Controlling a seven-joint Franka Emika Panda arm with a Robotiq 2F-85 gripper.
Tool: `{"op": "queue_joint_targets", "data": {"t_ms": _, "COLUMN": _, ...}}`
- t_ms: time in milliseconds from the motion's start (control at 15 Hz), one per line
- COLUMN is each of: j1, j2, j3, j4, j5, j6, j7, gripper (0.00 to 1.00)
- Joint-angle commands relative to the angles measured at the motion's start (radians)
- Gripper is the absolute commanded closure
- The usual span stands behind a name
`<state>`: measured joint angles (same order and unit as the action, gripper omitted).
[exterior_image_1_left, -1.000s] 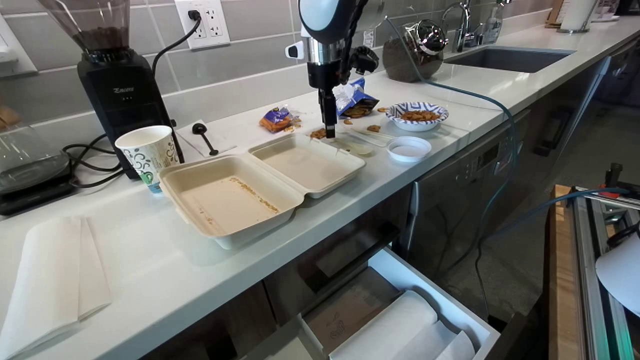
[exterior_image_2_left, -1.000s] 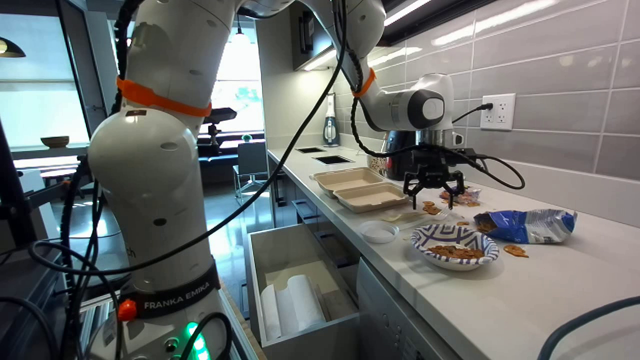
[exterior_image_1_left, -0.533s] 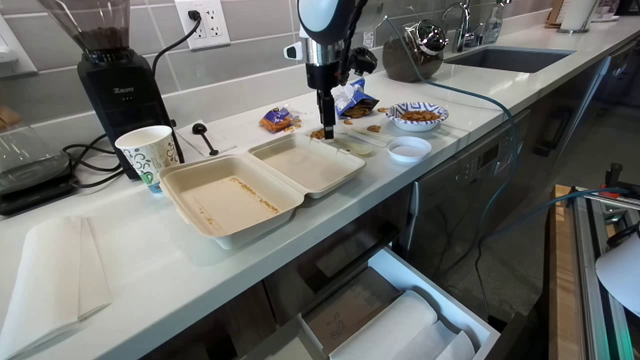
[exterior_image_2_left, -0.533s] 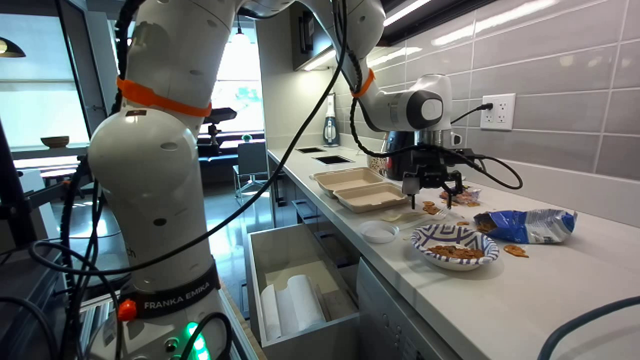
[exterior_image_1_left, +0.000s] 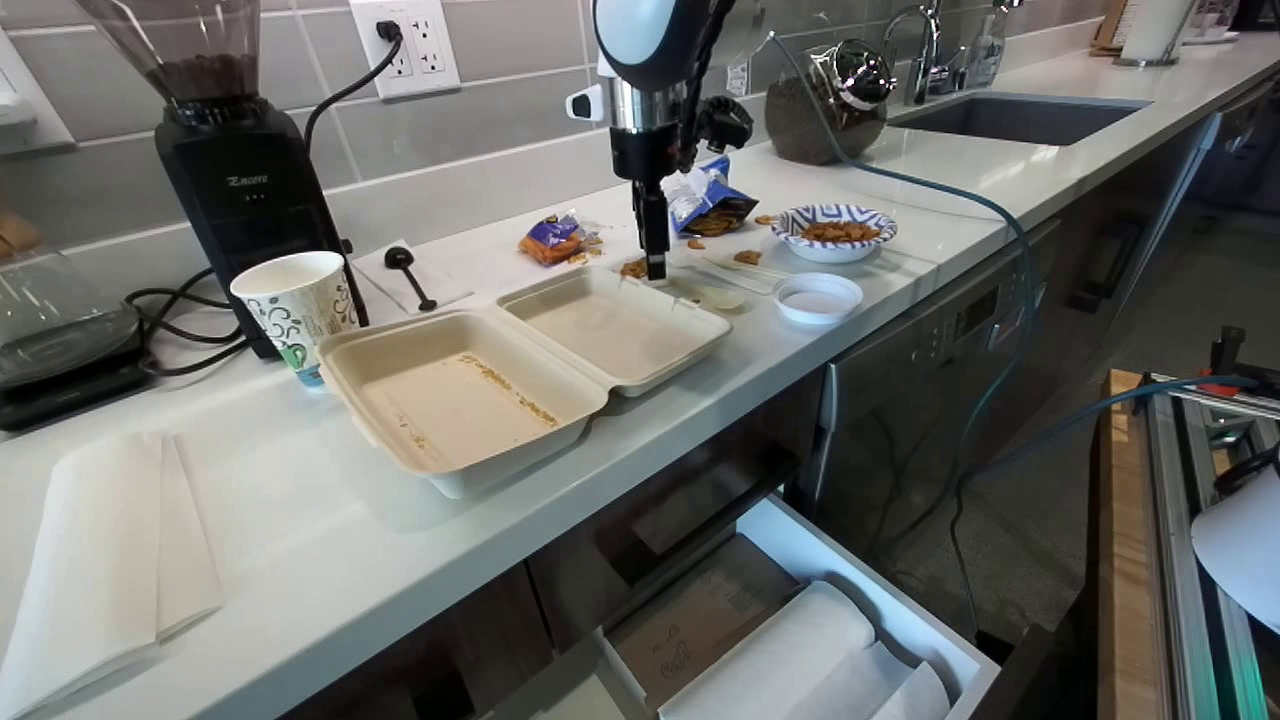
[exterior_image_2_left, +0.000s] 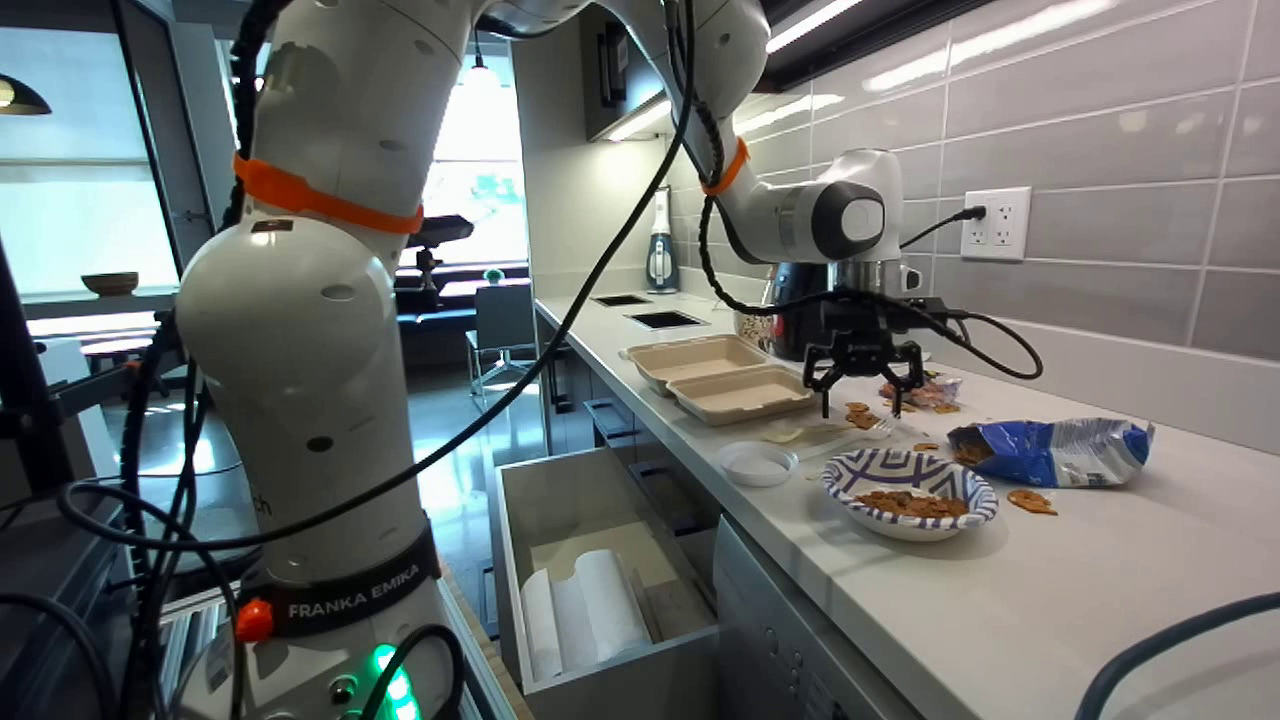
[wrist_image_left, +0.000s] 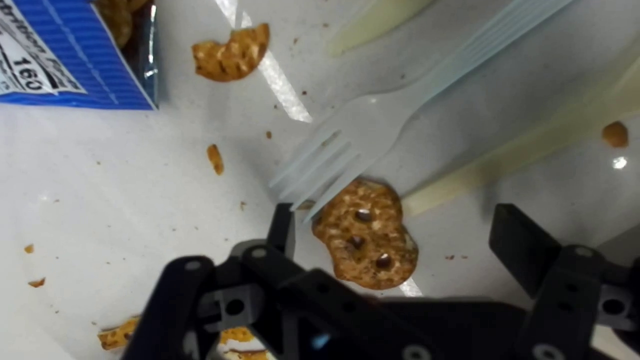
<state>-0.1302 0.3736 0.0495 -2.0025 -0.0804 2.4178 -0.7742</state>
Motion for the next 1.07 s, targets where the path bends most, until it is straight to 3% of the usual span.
{"op": "queue_joint_targets", "data": {"t_ms": 0, "j1": -0.003, "j2": 0.01, "j3": 0.009, "j4": -0.011, "j5": 0.019, "j6": 0.033, "j7": -0.013, "gripper": 0.0}}
{"op": "queue_joint_targets", "data": {"t_ms": 1000, "j1": 0.003, "j2": 0.039, "j3": 0.013, "j4": 0.008, "j5": 0.014, "j6": 0.073, "j7": 0.007, "gripper": 0.01}}
